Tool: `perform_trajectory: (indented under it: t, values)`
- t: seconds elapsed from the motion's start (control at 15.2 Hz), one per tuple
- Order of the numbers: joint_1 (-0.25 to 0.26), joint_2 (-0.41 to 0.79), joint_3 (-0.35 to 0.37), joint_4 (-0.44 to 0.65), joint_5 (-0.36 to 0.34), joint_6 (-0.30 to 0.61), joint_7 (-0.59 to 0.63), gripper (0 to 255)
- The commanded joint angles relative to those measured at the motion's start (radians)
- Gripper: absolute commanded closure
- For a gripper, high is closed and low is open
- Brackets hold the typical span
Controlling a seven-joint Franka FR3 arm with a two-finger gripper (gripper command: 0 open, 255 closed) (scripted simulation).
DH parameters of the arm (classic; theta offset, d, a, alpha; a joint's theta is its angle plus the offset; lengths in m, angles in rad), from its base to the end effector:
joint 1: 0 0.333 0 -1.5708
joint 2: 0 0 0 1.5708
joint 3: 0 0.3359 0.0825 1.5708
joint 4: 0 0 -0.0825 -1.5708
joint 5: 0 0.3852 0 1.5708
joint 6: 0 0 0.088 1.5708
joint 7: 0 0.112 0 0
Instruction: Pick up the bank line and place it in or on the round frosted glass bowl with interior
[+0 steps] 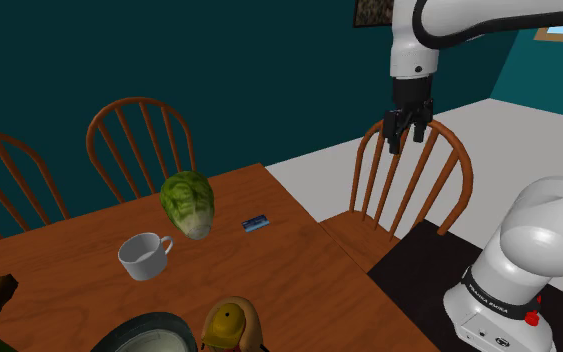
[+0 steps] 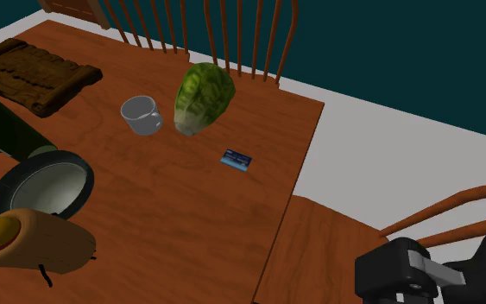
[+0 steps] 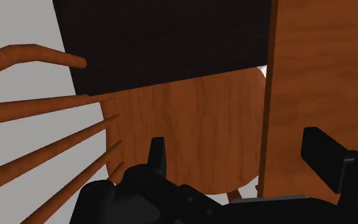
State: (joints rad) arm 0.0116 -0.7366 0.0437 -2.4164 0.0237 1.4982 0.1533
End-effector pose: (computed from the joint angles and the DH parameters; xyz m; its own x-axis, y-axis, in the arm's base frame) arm 0.2931 0.0221 0.5510 0.9775 -0.1134 -0.1780 -0.1092 -0.9935 0.0334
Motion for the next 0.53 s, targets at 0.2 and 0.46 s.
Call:
perform_trajectory:
  t: [0.2, 0.46]
  values:
    - [0.026, 0.031, -0.039, -0.065, -0.006, 0.146, -0.112, 0]
    - [0.065, 0.104, -0.088, -0.127, 0.000, 0.342, -0.263, 0]
